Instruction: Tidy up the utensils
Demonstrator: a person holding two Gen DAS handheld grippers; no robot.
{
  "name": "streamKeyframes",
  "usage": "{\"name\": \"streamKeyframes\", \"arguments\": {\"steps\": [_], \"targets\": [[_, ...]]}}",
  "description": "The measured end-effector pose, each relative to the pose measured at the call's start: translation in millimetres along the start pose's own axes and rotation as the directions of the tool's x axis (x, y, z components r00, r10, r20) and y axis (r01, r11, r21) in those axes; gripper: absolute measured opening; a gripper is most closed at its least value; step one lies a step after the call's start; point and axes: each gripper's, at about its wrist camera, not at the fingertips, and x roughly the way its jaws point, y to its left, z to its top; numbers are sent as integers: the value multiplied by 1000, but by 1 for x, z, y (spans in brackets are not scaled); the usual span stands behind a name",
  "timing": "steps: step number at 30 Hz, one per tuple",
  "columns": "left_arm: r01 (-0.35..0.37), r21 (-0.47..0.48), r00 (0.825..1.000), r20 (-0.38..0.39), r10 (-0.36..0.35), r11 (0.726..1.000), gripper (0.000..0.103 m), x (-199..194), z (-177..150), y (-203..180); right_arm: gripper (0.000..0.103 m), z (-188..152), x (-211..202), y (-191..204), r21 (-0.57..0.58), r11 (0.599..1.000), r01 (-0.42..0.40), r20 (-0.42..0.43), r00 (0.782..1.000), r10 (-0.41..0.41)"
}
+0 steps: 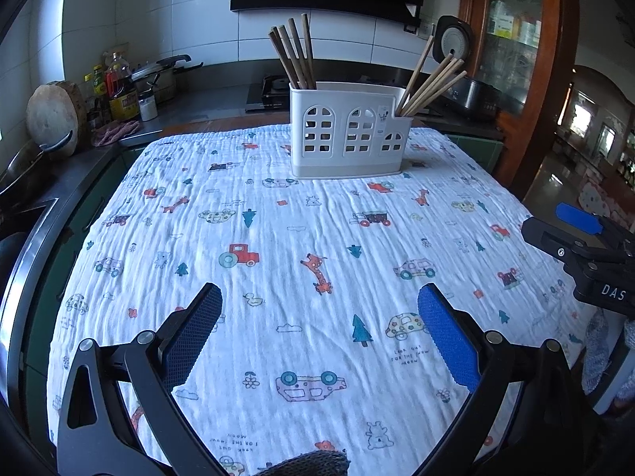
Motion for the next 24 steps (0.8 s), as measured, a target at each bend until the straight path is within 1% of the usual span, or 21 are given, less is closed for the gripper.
{"name": "streamKeyframes", "arguments": {"steps": [24], "targets": [[-34, -3, 999, -20, 34, 999, 98, 6, 1, 3, 96, -1, 0, 0, -1, 1000, 1, 0, 1000, -1]]}}
